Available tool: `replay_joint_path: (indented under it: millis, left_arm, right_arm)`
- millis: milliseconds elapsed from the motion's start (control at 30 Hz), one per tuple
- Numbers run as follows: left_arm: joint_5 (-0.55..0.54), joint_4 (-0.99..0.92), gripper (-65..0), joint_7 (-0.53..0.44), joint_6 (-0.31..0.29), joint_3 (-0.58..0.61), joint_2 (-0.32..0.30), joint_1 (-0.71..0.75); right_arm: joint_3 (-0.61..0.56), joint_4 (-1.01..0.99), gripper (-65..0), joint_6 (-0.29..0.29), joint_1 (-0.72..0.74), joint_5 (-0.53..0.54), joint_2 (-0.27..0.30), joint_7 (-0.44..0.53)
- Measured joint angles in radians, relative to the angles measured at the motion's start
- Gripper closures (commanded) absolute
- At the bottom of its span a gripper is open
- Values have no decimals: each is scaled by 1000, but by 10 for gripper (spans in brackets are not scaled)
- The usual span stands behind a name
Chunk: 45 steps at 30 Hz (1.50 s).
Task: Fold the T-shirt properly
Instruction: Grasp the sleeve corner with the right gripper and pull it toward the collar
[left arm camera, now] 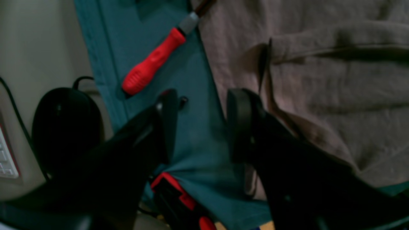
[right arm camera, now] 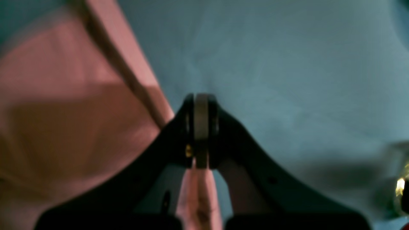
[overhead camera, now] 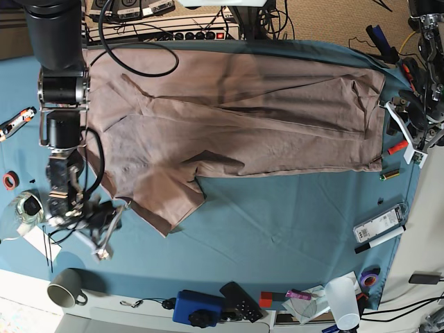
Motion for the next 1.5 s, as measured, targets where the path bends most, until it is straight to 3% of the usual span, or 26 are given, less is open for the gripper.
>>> replay_joint_path:
  millis: [167, 333, 633, 733, 900, 1000, 1167, 1233, 1300, 1500]
  left_arm:
    - [0, 0, -260, -38, 0, 0, 1, -3]
    - [-1, 0, -260, -42, 0, 0, 34, -37]
    - [-8, 0, -260, -35, -5, 0, 85, -47]
    - [-8, -1, -260, -32, -6, 0, 85, -47]
    - [-8, -1, -260, -30, -6, 0, 85, -47]
    - [-8, -1, -260, -30, -6, 0, 85, -47]
    - [-8, -1, -260, -30, -5, 0, 85, -47]
    - [-8, -1, -260, -30, -5, 0, 85, -47]
    - [-9, -1, -260, -30, -5, 0, 85, -47]
    - [-9, -1, -260, -30, -5, 0, 85, -47]
  right_arm:
    - [74, 48, 0, 2, -2, 91, 39, -68]
    - [107, 49, 0, 40, -8, 154, 70, -97]
    - [108, 50, -18, 73, -38, 118, 63, -93]
    - [108, 50, -120, 73, -88, 48, 65, -58]
    - [107, 48, -130, 72, -183, -60, 62, 121]
    - [108, 48, -129, 23, -230, -92, 59, 150]
    - [110, 60, -129, -2, -266, -102, 62, 189]
    - [113, 62, -93, -3, -276, -89, 63, 197]
    - [113, 63, -10, -3, -275, -77, 62, 164]
    - [113, 74, 0, -78, -264, -63, 63, 28]
